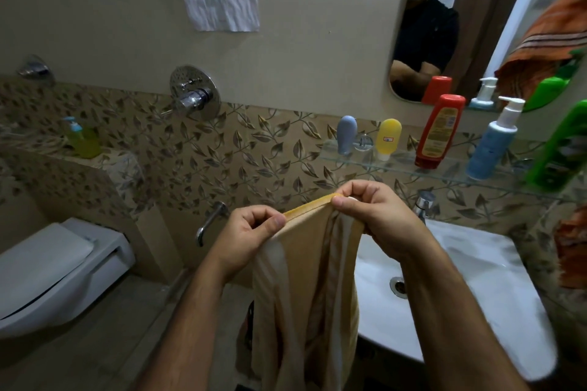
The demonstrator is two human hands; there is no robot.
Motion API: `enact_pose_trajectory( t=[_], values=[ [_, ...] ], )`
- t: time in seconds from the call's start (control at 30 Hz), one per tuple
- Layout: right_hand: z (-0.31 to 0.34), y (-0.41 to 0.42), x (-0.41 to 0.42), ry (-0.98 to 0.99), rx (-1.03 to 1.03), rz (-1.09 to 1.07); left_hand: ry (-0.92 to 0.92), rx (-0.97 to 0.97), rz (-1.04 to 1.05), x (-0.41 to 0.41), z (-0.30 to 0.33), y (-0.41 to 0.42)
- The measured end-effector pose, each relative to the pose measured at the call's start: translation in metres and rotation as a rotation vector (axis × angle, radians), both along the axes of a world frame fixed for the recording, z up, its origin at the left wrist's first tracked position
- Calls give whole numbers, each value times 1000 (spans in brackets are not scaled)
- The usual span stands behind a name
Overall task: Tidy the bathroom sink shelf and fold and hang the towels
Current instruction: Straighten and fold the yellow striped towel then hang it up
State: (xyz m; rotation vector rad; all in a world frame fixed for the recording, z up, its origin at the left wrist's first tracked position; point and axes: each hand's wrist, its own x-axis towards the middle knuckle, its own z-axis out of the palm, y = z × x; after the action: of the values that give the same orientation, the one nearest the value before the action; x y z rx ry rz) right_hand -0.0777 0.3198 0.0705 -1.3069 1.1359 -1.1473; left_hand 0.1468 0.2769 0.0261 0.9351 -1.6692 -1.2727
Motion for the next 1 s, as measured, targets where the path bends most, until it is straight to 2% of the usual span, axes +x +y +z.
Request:
enact_pose_trajectory(
  t=[0.1, 0.17, 0.33, 0.43, 0.53, 0.7, 0.77, 0.87, 0.93, 1.0],
  values=[
    [2, 4, 0, 360, 30, -58, 77, -47, 37, 0, 9, -1],
    [1, 7, 2, 467, 49, -108, 44, -93, 42, -2, 18, -2],
    [4, 12, 14, 120, 11, -42, -117, -200, 23, -10, 29, -2],
    [-3, 12, 26, 157, -33, -10, -179, -264, -39, -15, 30, 0],
    [-6, 11, 26, 195, -48, -60, -166, -256, -42, -14, 28, 2],
    [8, 12, 15, 22, -114, -102, 40, -27, 35, 3, 9, 4],
    [8, 11, 11, 41, -113, -146, 88, -6, 110, 11, 0, 4],
    [0, 9, 10, 163, -47, -167, 83, -150, 186, 15, -1, 2],
    [-5, 7, 12, 202, -2, -160, 65, -284, 258, 14, 2, 0],
    [-8, 7, 15, 219, 21, -148, 56, -341, 312, 13, 4, -2]
  ],
)
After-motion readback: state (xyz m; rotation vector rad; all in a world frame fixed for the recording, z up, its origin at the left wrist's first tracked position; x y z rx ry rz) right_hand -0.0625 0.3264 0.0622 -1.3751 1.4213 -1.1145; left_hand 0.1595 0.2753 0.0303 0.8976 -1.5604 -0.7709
